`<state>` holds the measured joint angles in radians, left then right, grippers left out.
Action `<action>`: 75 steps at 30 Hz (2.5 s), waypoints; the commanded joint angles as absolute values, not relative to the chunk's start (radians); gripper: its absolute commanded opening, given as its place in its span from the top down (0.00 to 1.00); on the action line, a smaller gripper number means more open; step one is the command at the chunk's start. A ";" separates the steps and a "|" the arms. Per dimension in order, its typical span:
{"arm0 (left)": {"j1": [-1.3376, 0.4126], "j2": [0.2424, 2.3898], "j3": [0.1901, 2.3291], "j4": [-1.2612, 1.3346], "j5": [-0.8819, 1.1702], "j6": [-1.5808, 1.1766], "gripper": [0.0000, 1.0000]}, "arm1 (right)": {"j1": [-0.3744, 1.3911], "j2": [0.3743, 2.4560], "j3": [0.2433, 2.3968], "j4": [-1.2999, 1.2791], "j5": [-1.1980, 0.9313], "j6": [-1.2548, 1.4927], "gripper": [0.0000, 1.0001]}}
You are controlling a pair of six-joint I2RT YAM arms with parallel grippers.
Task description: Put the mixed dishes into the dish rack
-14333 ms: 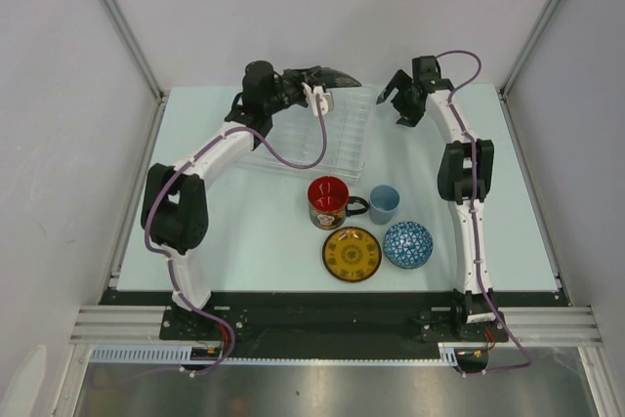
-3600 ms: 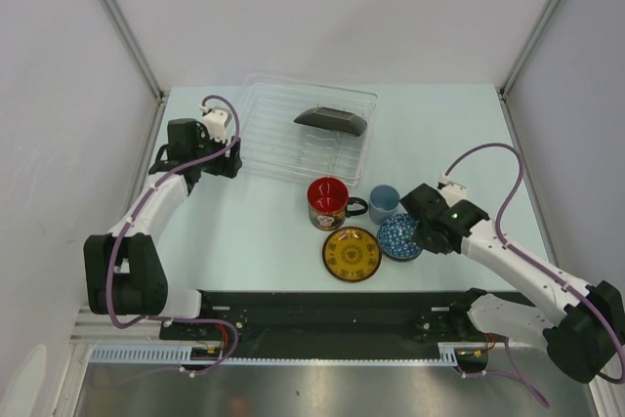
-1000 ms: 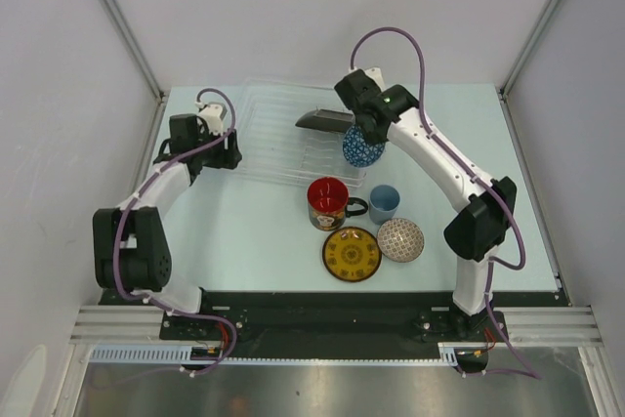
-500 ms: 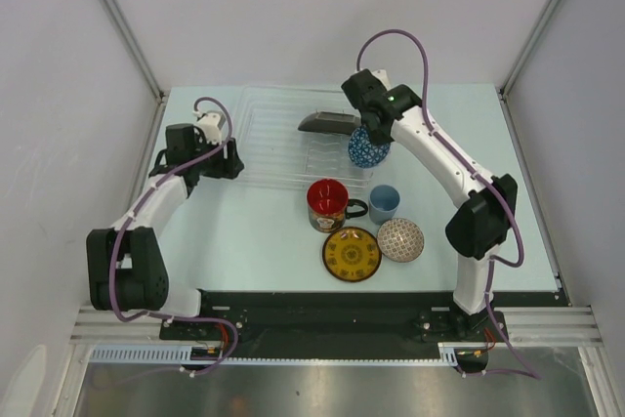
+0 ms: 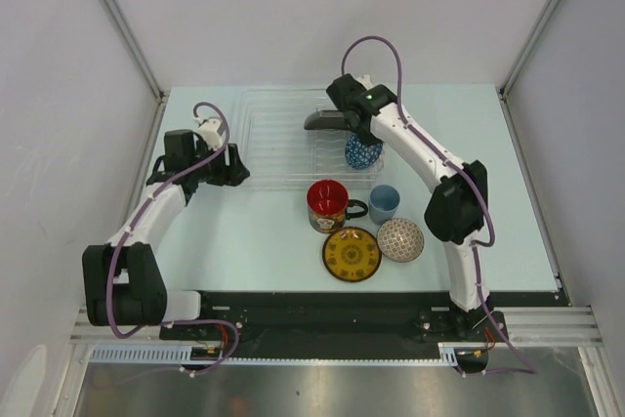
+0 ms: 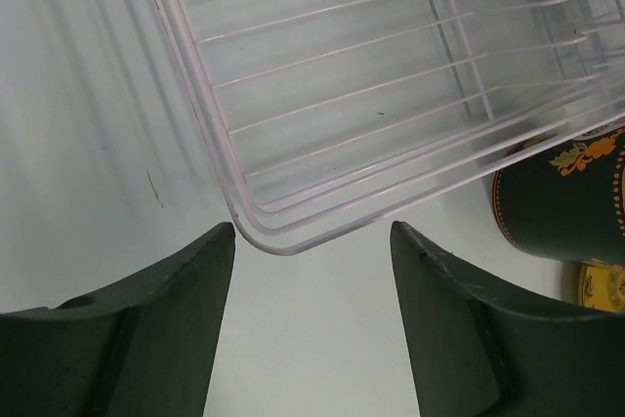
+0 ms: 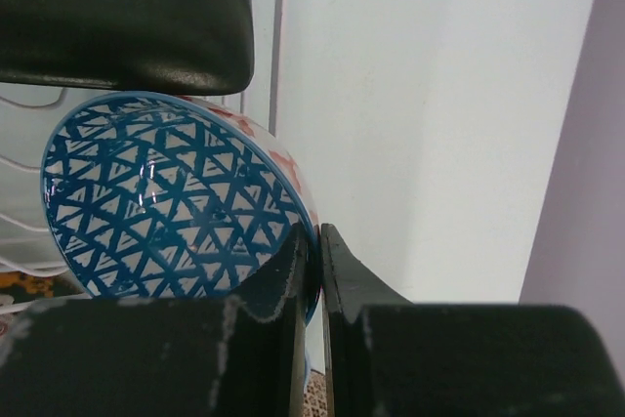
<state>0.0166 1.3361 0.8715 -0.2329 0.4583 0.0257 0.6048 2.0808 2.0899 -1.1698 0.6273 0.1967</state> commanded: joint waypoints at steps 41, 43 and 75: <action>0.008 1.387 0.925 -0.189 0.474 0.057 0.31 | 0.778 2.284 1.738 1.045 1.483 -1.534 1.00; 0.009 1.396 0.939 -0.192 0.471 0.057 0.31 | 0.779 2.301 1.750 1.045 1.480 -1.526 1.00; 0.026 1.454 0.900 -0.167 0.462 0.095 0.32 | 0.752 2.502 1.894 1.020 1.390 -1.255 0.78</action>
<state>0.0219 1.4609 0.8974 -0.1951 0.4641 0.0719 0.7624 2.5034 1.8744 0.9550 1.4494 -1.3552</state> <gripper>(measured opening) 0.679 0.175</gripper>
